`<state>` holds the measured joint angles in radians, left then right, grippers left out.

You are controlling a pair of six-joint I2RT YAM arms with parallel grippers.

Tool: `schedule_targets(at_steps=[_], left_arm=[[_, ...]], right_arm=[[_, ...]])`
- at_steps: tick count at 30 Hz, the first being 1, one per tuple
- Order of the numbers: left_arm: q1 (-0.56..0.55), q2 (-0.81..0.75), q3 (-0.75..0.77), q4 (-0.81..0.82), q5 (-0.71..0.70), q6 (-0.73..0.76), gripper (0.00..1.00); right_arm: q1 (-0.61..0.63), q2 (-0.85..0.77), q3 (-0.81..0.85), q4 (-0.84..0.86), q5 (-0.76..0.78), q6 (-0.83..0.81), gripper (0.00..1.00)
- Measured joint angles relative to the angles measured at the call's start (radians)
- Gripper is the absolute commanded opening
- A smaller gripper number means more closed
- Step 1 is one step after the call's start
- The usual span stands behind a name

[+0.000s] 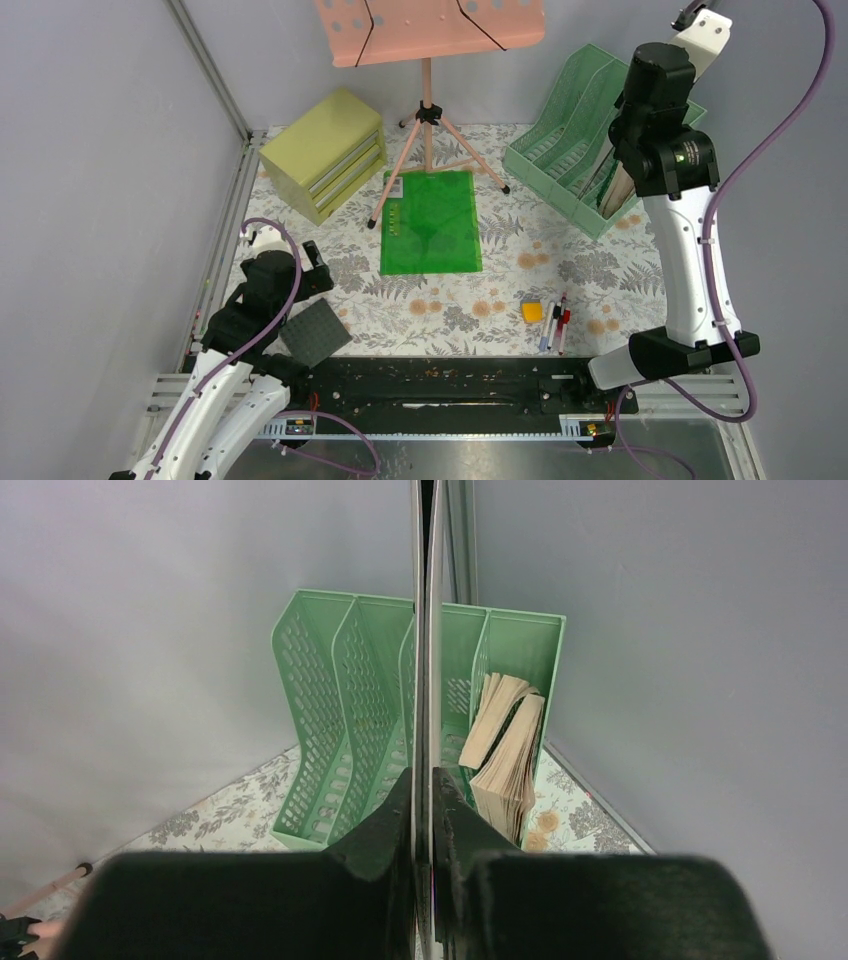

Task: Organize the desk
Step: Place the folder in the storage box.

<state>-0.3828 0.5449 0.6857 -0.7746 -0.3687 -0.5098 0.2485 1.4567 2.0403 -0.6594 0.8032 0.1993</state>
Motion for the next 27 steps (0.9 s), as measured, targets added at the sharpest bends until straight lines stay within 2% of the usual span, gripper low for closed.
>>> schedule_targets(at_steps=[12,27], left_arm=[[0.000,0.000,0.000,0.000,0.000,0.000,0.99],[0.000,0.000,0.000,0.000,0.002,0.000,0.99]], right_arm=[[-0.010,0.101,0.036,0.042,0.018,-0.029,0.00],[-0.121,0.198,0.057,0.061,-0.009,-0.003,0.00]])
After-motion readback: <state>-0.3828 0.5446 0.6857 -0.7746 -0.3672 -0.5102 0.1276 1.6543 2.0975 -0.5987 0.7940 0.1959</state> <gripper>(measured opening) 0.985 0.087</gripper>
